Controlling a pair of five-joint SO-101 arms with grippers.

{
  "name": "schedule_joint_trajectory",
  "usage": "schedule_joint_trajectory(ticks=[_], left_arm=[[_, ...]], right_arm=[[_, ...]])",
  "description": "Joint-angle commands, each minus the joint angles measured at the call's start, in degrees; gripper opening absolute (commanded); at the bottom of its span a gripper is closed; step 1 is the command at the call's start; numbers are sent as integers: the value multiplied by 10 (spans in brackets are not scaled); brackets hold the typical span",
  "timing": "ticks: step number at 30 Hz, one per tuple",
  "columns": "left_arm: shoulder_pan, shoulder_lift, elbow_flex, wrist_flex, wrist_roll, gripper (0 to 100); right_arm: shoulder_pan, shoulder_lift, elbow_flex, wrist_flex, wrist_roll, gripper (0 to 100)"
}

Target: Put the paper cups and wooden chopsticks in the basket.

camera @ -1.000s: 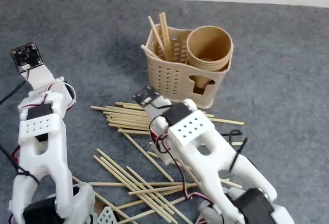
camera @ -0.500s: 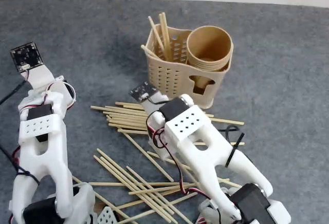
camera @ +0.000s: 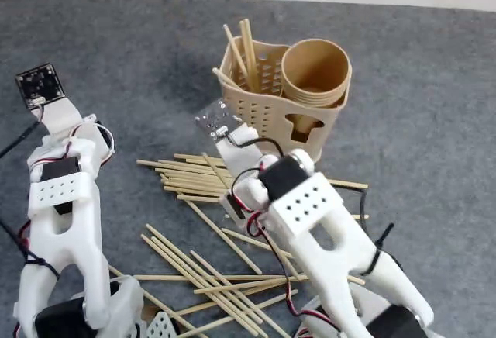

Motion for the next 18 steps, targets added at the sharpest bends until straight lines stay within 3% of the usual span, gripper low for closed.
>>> schedule_joint_trajectory(ticks=[1, 15, 18], left_arm=[[-8, -16, -4, -11, 2, 8], [-9, -16, -4, -11, 2, 8], [-9, -16, -4, -11, 2, 8]], right_arm=[[-3, -25, 25, -65, 5, 5], [-32, -25, 190, -284, 7, 5], [-32, -25, 215, -296, 53, 5]])
